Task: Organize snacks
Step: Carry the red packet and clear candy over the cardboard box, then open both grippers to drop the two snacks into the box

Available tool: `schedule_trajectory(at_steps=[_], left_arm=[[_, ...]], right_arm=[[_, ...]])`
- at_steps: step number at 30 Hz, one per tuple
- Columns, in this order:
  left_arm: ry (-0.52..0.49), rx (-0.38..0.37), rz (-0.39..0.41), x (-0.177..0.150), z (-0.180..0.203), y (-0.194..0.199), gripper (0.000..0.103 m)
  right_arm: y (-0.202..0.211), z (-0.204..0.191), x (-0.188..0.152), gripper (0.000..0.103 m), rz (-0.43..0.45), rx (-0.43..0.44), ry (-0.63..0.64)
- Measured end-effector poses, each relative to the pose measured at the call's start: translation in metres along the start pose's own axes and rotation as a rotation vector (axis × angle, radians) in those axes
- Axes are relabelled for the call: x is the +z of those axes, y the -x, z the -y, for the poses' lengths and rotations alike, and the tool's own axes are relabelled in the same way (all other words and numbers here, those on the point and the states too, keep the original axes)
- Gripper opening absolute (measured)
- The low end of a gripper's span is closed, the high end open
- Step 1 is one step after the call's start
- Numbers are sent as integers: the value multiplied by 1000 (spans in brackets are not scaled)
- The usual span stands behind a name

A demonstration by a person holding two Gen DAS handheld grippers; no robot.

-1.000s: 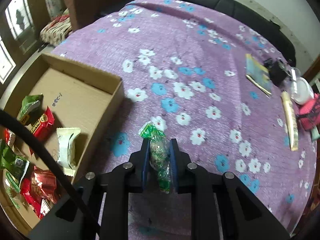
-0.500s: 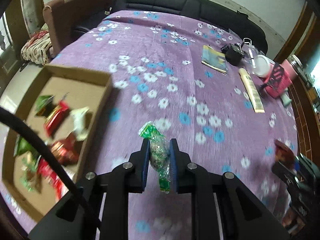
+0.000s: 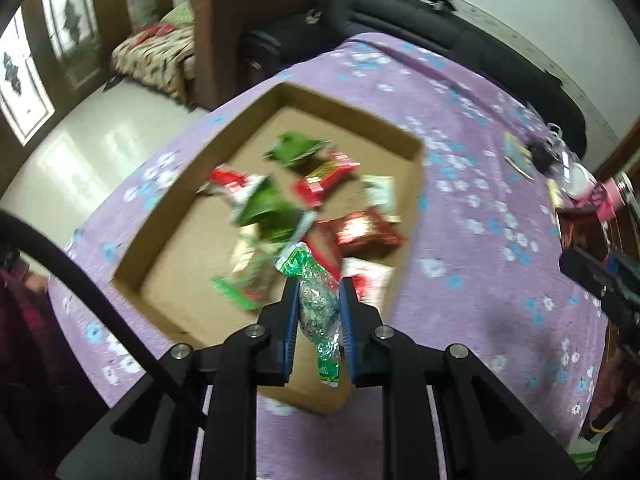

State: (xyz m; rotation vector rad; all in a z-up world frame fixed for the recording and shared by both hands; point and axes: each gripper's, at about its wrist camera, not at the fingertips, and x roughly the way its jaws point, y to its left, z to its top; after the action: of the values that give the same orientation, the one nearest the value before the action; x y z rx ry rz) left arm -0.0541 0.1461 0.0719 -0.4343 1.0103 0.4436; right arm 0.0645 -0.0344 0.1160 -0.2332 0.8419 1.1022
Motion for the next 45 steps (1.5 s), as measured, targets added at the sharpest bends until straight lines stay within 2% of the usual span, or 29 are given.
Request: schedule_trajectory(at_steps=[6,13,28,34,42,44,45], left_arm=[[23,1,-20,7,-31,-12,21],[21,0,-37,24,-53,-26,21],[22,16,-110,38,-75,-55,21],[18,22,-114,43,-74,-60,22],[26,37,-116,45,-77,-62,22],[23,43,-120,46,-77,-63,24],[20,42,-122,46,-77,-63,28]], right_arm=[[-67,-34,35,32,-87,29,57],[-113,-45,52,32,-170,21,49],[-153,-47,65,32,-274,-27,34],[-160,-44,65,32,-297,-45,31],[-160,-46,67,36,-289,-70,47],[-160,-46,68,39,-286,-70,52],[-159,-46,68,40,-285,-72,55]])
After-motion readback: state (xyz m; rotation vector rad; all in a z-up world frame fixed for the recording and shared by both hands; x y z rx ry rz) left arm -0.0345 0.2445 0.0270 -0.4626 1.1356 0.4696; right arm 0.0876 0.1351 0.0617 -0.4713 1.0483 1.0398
